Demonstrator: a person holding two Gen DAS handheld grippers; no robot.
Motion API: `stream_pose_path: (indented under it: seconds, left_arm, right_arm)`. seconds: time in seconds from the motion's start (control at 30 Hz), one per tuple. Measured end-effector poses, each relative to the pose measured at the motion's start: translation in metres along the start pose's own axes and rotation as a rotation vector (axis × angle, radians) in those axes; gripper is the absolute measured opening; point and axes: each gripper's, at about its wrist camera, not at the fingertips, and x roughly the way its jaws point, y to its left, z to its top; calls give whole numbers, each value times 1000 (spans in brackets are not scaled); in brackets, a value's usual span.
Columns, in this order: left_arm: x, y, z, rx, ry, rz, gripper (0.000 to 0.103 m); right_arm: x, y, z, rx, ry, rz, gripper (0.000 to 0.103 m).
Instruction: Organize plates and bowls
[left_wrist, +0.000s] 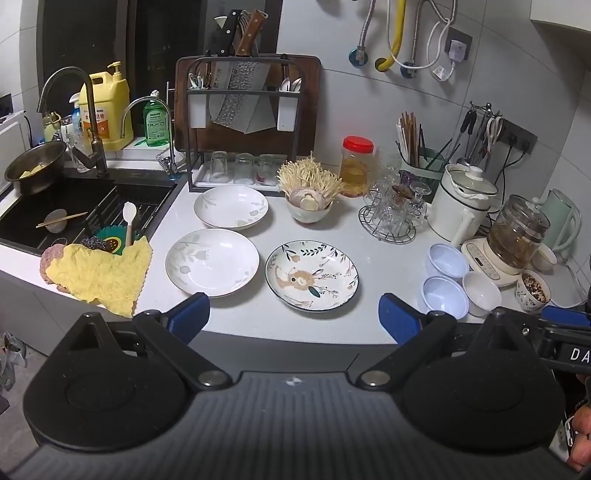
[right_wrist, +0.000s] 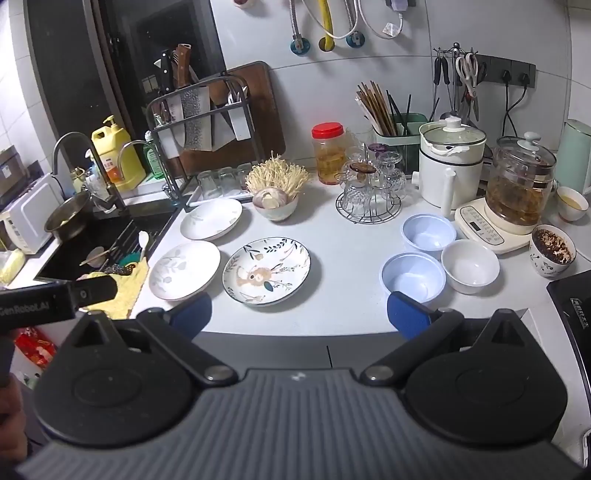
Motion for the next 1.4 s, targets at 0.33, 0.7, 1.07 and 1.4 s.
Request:
stream_pose_path:
  seconds: [0.33, 0.7, 1.07, 1.4]
  left_arm:
    - [0, -4, 0, 2, 3, -1, 100]
    - [-1, -6, -3, 3, -6, 10, 100]
    - [0, -7, -2, -1, -4, 11, 100]
    - [1, -9, -8, 0, -5, 8, 100]
  right_arm:
    - [-1, 2, -2, -4, -4, 1, 103]
    - [0, -3, 0, -3, 1, 13, 103]
    - [0, -4, -1, -2, 1, 27, 103]
    - [-2, -5, -4, 7, -2, 46, 103]
